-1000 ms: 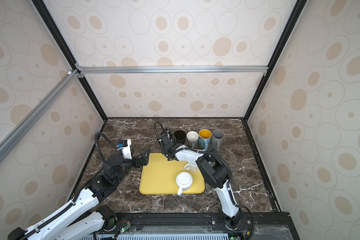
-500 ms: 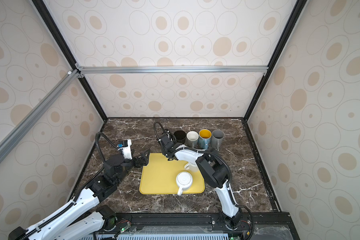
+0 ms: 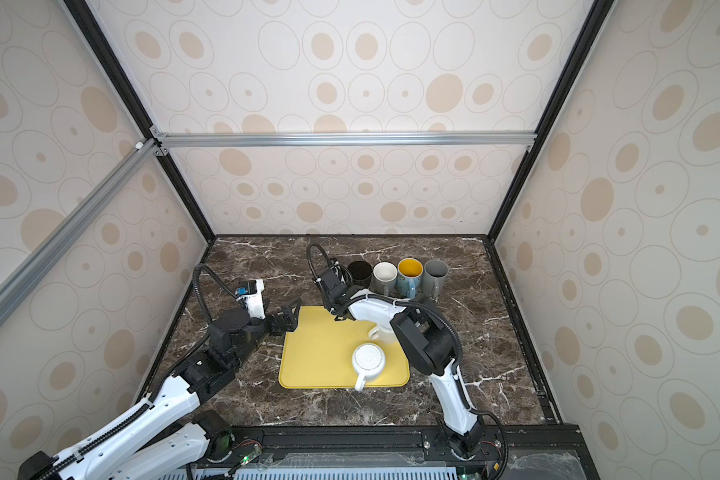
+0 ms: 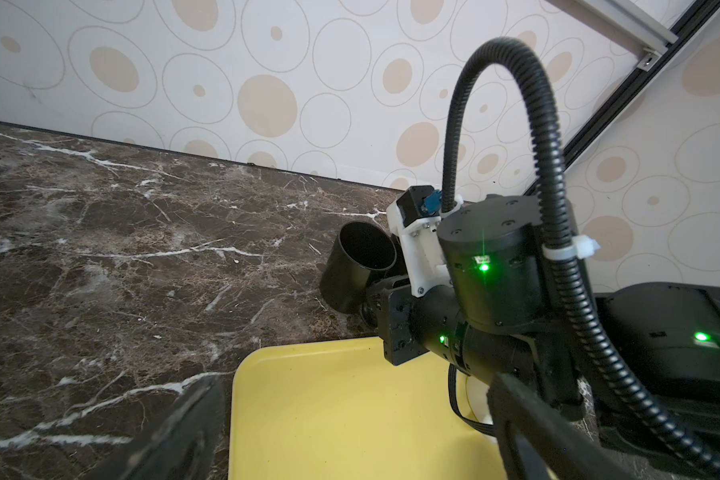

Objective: Turn the mug right side up
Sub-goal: 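Lower the upright black mug beside the other black mug with the right gripper, then open the right gripper and raise it away from the black mug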

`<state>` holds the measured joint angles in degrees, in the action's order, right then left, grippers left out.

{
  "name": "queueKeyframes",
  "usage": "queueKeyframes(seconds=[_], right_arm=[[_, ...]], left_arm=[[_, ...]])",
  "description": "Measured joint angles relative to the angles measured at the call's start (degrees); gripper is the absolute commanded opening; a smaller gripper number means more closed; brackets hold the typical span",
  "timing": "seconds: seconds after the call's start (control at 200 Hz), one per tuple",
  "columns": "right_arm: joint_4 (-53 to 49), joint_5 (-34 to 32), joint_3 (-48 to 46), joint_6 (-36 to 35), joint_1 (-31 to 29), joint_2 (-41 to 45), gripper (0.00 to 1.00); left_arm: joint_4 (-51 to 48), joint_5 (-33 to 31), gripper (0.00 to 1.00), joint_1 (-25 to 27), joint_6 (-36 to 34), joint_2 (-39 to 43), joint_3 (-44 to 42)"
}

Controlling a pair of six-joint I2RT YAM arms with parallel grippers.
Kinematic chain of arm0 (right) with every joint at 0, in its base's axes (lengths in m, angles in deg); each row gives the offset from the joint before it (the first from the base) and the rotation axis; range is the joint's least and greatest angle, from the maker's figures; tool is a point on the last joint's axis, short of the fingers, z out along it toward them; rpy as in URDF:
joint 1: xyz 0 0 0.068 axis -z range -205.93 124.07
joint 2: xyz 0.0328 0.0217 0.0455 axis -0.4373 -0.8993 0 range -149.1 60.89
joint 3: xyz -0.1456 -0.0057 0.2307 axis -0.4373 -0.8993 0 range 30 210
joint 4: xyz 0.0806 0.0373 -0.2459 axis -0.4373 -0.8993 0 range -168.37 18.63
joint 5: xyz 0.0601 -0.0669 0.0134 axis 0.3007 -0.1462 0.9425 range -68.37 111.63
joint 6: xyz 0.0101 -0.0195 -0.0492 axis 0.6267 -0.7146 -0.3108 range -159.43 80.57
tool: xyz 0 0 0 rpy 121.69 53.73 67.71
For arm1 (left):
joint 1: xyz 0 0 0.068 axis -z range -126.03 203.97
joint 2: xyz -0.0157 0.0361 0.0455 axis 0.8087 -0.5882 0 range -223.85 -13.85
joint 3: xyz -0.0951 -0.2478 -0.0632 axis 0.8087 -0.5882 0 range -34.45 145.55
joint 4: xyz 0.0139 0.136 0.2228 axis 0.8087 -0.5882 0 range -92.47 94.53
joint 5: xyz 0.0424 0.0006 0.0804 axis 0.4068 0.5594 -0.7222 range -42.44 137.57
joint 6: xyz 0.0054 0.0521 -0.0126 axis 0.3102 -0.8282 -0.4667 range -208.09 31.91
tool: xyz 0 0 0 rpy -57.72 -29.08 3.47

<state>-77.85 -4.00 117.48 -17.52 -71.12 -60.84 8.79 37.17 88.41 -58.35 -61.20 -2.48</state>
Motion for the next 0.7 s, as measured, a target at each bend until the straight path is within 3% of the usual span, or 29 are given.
queueKeyframes(seconds=[0.425,0.7], right_arm=[[0.5,0.5,0.7,0.7,0.0,0.5,0.42],[1.4,2.6,-2.3,-0.5,0.0,8.8,0.52]], left_arm=[[0.0,0.0,1.00,-0.2,0.0,0.0,-0.3],[-0.2,0.2,1.00,-0.4,-0.3,-1.2,-0.3]])
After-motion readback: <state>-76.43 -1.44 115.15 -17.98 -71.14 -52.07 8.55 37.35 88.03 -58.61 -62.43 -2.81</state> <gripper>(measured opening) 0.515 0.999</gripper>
